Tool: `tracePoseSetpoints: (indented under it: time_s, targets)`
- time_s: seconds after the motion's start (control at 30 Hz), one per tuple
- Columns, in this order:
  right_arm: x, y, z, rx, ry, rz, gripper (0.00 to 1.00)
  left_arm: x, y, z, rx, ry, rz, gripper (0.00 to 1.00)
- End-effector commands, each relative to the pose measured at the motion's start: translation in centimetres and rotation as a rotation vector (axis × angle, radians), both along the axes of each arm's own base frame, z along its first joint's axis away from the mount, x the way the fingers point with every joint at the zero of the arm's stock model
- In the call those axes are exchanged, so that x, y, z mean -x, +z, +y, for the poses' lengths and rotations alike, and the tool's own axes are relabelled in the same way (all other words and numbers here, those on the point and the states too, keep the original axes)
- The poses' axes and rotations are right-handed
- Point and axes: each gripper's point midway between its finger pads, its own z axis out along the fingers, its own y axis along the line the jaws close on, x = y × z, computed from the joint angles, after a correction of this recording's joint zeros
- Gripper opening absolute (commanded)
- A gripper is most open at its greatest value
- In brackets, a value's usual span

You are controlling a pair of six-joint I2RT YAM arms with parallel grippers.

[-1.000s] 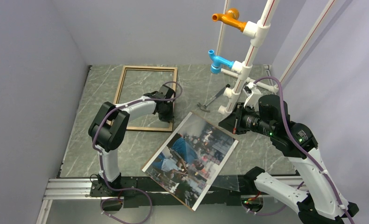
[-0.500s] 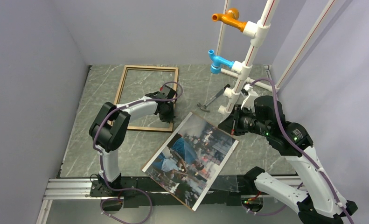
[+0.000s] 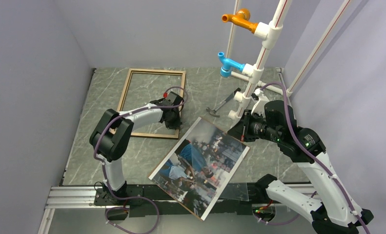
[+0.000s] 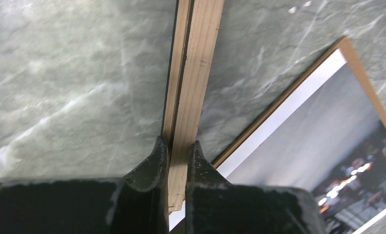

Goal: Put the photo into the frame
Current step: Adjust the photo frame at the center of the board.

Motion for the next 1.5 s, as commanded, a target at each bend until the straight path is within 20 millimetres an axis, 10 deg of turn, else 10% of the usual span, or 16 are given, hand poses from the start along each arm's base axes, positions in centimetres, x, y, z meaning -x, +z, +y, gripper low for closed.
tracePoseSetpoints:
  time_s: [0.0, 1.03, 1.47]
  targets:
    - [-0.4, 1.1, 0.5, -0.045, -0.002, -0.041, 0.0, 1.0, 0.9, 1.4, 0.021, 0.122, -0.003, 0.0]
    - [-0.3, 0.8, 0.3, -0.039, -0.003, -0.044, 0.0, -0.7, 1.1, -3.8, 0.188, 0.098, 0.04, 0.01]
    - [-0.6, 1.1, 1.4, -0.06, 0.043, -0.05, 0.0, -0.5, 8.0, -3.8, 0.341, -0.006, -0.135, 0.9]
